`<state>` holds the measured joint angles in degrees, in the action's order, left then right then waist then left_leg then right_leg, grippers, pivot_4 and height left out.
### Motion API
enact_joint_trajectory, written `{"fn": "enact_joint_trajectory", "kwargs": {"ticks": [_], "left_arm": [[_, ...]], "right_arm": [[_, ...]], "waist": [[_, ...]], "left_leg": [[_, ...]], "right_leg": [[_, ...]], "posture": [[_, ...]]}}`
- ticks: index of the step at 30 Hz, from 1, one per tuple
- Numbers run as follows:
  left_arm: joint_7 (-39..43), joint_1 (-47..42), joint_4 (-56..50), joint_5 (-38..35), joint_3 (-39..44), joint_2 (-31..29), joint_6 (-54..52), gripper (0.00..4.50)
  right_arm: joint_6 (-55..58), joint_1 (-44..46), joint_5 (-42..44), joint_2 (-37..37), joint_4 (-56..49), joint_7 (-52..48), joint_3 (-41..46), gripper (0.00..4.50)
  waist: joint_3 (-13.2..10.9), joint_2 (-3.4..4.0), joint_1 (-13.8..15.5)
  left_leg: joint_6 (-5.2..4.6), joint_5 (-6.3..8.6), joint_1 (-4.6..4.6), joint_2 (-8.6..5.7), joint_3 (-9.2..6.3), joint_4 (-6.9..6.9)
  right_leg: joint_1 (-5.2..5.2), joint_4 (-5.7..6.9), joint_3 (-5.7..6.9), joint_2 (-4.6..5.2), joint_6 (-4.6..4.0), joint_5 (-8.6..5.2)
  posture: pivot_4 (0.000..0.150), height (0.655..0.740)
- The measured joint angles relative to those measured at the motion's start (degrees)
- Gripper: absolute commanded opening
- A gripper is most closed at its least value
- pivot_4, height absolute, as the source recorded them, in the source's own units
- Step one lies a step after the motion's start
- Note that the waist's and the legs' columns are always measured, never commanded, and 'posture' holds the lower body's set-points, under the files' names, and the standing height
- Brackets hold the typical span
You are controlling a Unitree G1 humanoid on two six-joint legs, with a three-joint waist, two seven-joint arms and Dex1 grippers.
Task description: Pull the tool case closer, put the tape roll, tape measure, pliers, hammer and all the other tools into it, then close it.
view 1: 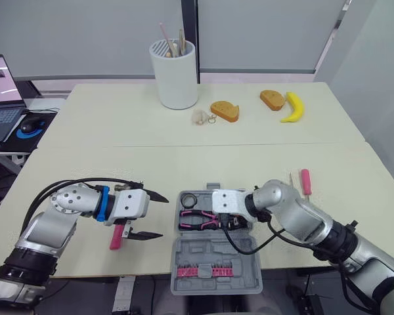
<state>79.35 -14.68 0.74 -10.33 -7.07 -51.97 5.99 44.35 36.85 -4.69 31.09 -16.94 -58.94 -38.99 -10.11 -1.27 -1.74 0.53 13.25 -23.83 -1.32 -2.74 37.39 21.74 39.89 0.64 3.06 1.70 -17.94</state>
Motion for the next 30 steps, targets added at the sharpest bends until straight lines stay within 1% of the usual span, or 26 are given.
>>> {"fn": "enact_joint_trajectory", "kwargs": {"ticks": [2, 5, 10, 15, 16, 23, 30], "left_arm": [[-0.03, -0.1, 0.0, 0.07, 0.0, 0.0, -0.08, 4.5], [-0.08, -0.1, -0.01, 0.16, 0.0, 0.0, -0.11, 4.5], [-0.43, -0.1, -0.17, 0.18, 0.0, 0.0, -0.56, 4.5], [-1.14, -0.09, -0.91, 0.18, 0.0, -0.01, -0.81, 4.5], [-1.17, -0.09, -1.1, 0.18, 0.0, -0.01, -0.91, 4.5], [-1.26, -0.09, -2.52, 0.17, 0.0, -0.02, -2.68, 4.5], [-2.28, 0.88, -2.51, 0.17, 0.05, -0.04, -3.11, 4.5]], "right_arm": [[-0.94, 0.07, 1.65, -0.5, -1.55, -0.52, 2.11, 2.85], [-4.29, -0.42, 1.96, -2.83, -0.83, 1.31, 3.6, 2.34], [-9.32, -3.4, 1.02, -4.79, 4.37, 4.46, 3.72, 1.14], [-12.58, -4.07, -1.13, -6.98, 8.79, 6.79, 3.26, 0.08], [-12.93, -4.07, -1.42, -7.37, 9.53, 6.99, 3.19, 0.03], [-14.69, -4.07, -4.0, -8.01, 15.24, 7.24, 1.11, 0.03], [-17.07, -4.17, -7.64, -8.47, 16.57, 7.14, -0.3, 0.03]], "waist": [[0.0, 0.0, 0.0], [0.0, 0.0, -0.02], [0.01, -0.02, 0.03], [0.01, -0.02, -0.09], [0.01, -0.02, -0.1], [0.01, -0.01, -0.04], [0.04, -0.02, -0.07]], "left_leg": [[0.0, 0.0, 0.01, 0.01, 0.0, 0.0], [0.0, 0.0, 0.01, 0.02, 0.0, 0.0], [0.0, 0.0, 0.0, -0.02, 0.03, 0.01], [0.0, 0.0, 0.02, 0.02, 0.03, 0.0], [0.0, 0.0, 0.02, 0.02, 0.02, 0.0], [0.0, 0.0, 0.02, 0.0, 0.05, 0.0], [0.0, 0.0, 0.1, 0.02, 0.03, 0.0]], "right_leg": [[0.0, 0.0, -0.01, 0.0, 0.0, 0.0], [0.0, 0.01, -0.02, 0.0, 0.0, 0.0], [-0.01, 0.01, -0.01, 0.0, 0.0, 0.0], [0.01, 0.04, -0.02, -0.02, 0.0, 0.0], [0.01, 0.04, -0.01, -0.03, 0.0, 0.0], [0.01, 0.04, 0.0, -0.04, 0.0, 0.0], [-0.03, 0.05, -0.01, -0.05, 0.0, 0.0]], "posture": [[0.15, 0.74], [0.15, 0.74], [0.15, 0.74], [0.15, 0.74], [0.15, 0.74], [0.15, 0.74], [0.15, 0.74]]}}
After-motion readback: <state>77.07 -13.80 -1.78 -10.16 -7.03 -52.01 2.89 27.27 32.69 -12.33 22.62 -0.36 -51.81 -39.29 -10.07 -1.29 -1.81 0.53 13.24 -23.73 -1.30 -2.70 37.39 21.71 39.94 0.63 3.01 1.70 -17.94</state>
